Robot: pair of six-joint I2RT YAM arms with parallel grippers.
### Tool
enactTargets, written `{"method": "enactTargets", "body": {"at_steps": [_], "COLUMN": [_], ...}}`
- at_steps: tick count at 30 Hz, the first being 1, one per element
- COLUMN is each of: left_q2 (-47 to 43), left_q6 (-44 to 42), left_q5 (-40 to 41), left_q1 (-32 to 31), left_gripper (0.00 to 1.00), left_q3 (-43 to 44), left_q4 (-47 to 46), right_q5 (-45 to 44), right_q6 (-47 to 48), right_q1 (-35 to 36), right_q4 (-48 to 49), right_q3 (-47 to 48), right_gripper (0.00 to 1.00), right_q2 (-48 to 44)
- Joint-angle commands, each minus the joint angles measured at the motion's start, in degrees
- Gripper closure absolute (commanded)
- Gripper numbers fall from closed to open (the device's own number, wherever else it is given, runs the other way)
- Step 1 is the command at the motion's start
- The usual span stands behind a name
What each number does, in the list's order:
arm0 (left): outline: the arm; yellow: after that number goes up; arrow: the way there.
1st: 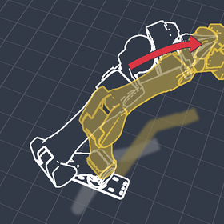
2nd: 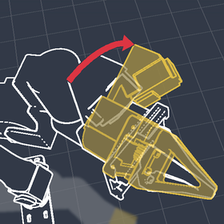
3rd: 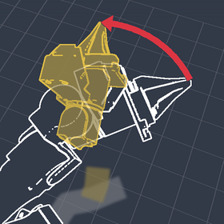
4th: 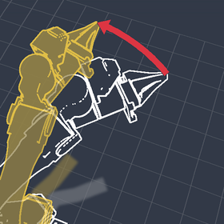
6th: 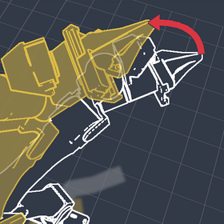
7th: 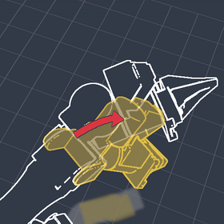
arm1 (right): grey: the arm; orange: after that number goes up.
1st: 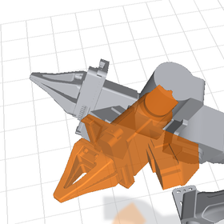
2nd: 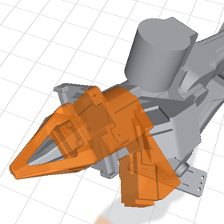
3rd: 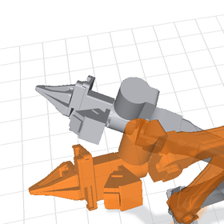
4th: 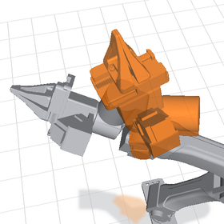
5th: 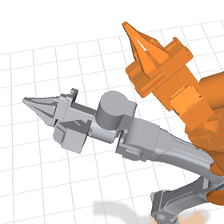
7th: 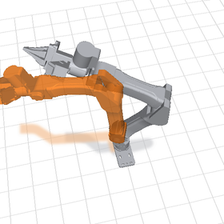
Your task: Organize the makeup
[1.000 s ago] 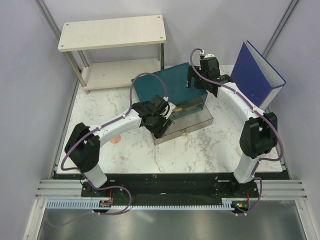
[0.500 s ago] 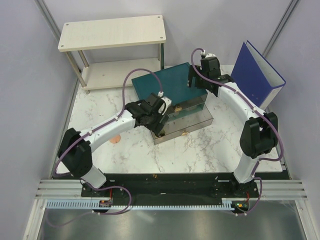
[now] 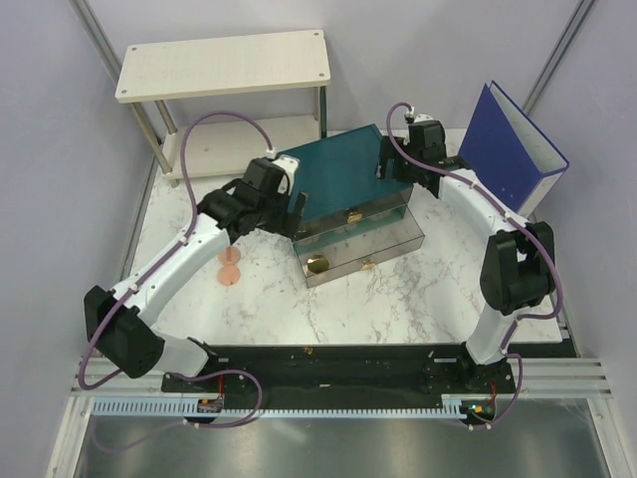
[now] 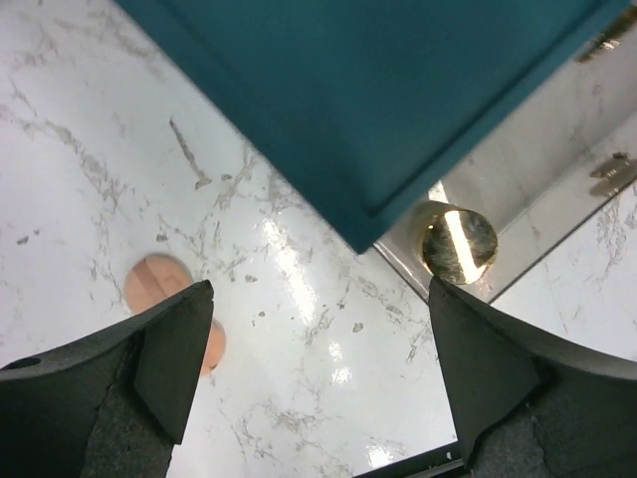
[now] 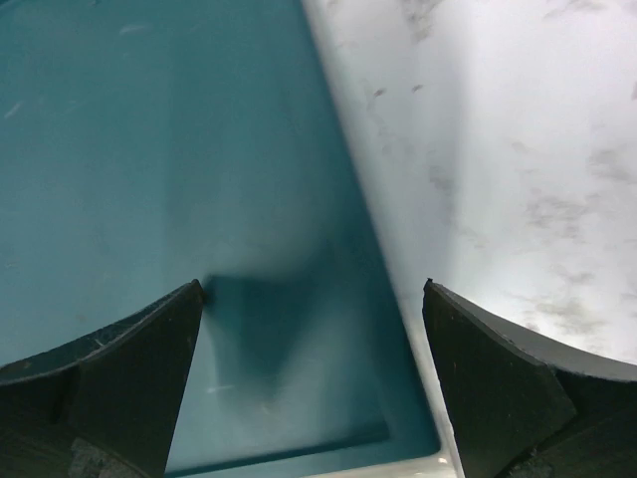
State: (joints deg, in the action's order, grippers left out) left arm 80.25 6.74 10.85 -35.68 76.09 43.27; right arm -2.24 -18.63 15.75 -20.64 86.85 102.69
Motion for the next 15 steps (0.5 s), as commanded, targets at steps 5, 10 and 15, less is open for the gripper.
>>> {"method": "enactTargets", "body": {"at_steps": [5, 10, 15], "left_q2": [-1.06, 0.70, 1.49], "left_q6": [6.27, 5.82, 7.76], "left_q5": [-8.65, -9.36, -10.58], "left_q1": [17.64, 22.32, 25.92], "left_gripper": [0.01, 0.01, 0.01], "left_q3": [-2.61, -4.11, -7.27], "left_q4": [3.75, 5.95, 5.95], "right_q5": [11.46, 13.84, 15.51], "right_q6": [-0.53, -0.79, -1.67], "right_q1": [0.25, 0.34, 0.95], "right_q4": [6.32, 6.41, 6.32], "right_q3": [-4.32, -5.63, -8.18], "right_gripper": [0.02, 0.02, 0.02], "right_q2": [-1.44, -2.23, -4.34]}}
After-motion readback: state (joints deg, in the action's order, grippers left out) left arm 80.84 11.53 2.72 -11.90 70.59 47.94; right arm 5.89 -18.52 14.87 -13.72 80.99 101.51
